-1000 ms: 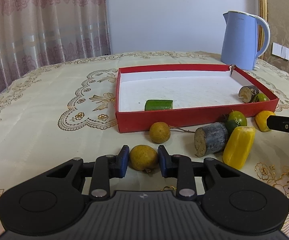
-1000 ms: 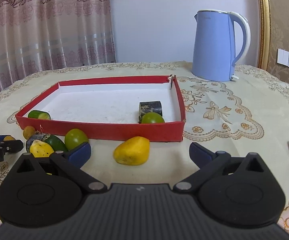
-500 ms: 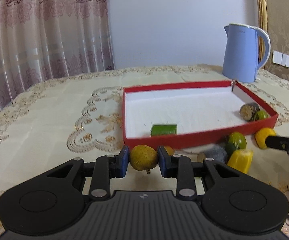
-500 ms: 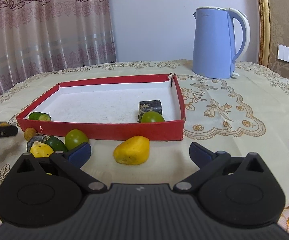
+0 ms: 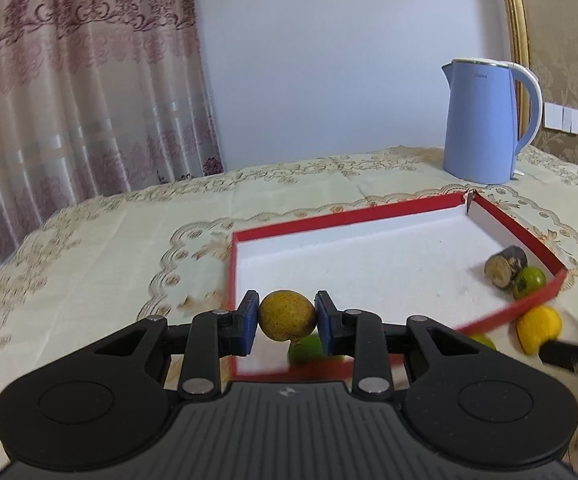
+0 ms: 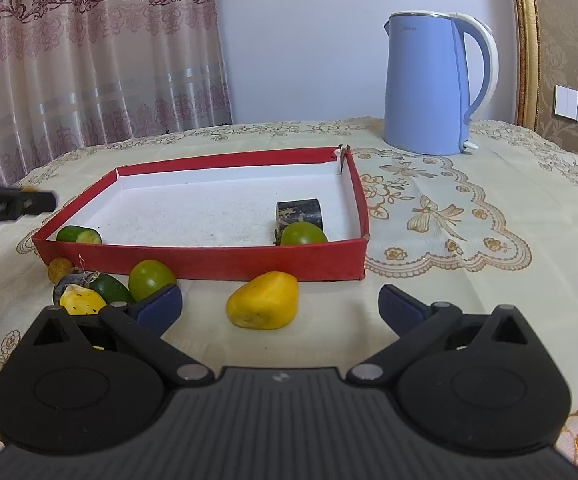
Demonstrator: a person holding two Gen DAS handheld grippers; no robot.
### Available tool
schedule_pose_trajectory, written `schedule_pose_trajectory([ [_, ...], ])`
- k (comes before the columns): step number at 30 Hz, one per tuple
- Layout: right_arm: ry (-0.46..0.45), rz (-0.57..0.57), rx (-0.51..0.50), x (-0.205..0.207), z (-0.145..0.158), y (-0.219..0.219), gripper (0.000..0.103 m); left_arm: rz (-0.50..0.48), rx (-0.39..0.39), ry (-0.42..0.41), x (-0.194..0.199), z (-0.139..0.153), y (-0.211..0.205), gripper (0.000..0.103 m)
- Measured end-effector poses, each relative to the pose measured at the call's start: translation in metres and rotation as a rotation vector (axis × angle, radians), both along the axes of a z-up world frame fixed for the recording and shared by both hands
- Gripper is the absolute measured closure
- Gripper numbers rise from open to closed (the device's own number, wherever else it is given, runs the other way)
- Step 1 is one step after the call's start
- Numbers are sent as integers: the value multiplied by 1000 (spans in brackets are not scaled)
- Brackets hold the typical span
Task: Organize fruits
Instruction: 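Carry the yellow lemon over the red tray and open the left gripper, then move the left gripper to the stemmed yellow lemon beside the tray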
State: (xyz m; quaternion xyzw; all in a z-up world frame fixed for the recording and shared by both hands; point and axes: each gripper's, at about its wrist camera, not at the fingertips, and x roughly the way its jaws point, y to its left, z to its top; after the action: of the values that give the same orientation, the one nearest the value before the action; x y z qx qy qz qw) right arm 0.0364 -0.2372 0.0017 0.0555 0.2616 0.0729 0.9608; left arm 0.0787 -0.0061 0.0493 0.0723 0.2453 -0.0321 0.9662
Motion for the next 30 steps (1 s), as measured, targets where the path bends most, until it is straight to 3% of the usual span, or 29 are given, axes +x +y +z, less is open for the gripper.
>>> schedule_pose_trajectory([
  [17,10,-2,10,2,-2,-3,0,55,101,112,101,-19,-31,73],
  [30,11,-4,9,3,-2,-2,0,72,136,129,113,-25,-34,73],
])
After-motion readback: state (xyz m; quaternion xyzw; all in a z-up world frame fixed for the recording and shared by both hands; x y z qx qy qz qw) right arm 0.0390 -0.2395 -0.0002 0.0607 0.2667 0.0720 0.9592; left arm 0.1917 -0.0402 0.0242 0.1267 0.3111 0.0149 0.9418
